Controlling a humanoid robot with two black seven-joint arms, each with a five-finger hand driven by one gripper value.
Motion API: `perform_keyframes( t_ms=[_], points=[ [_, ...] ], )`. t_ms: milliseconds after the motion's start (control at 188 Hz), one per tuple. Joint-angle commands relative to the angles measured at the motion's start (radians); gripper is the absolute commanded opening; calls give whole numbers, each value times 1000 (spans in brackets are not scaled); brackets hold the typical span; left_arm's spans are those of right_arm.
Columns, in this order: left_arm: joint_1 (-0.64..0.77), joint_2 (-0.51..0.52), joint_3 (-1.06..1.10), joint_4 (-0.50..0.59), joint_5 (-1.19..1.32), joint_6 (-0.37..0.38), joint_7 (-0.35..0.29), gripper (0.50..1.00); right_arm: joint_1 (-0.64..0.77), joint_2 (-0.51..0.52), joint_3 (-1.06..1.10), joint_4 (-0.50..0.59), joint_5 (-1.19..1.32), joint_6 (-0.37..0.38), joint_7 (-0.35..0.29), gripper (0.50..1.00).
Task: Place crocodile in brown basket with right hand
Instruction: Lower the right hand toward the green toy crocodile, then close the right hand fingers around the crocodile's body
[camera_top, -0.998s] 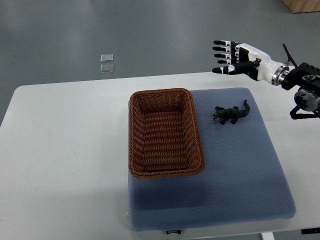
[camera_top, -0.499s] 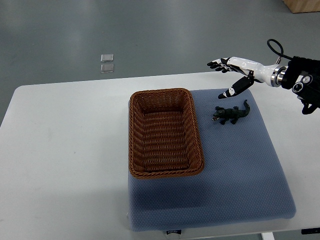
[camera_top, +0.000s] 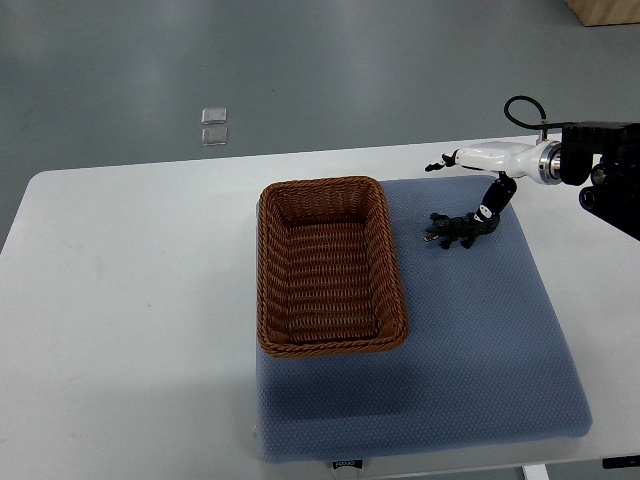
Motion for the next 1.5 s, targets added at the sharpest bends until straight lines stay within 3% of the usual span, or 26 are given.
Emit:
perform_keyframes(
  t_ms=[0, 265, 435, 1492],
  points=[
    [0, 0, 0, 0, 0, 0, 0, 1000, -1, 0, -24, -5, -47, -12, 0, 932],
    [0, 0, 0, 0, 0, 0, 0, 1000, -4, 3, -39, -62, -84, -26, -3, 932],
    [0, 0, 0, 0, 0, 0, 0, 1000, -9, 12, -85, -83, -82, -81, -1, 930],
    [0, 0, 0, 0, 0, 0, 0, 1000, -35, 69, -85, -105, -76, -78, -9, 926]
  ],
)
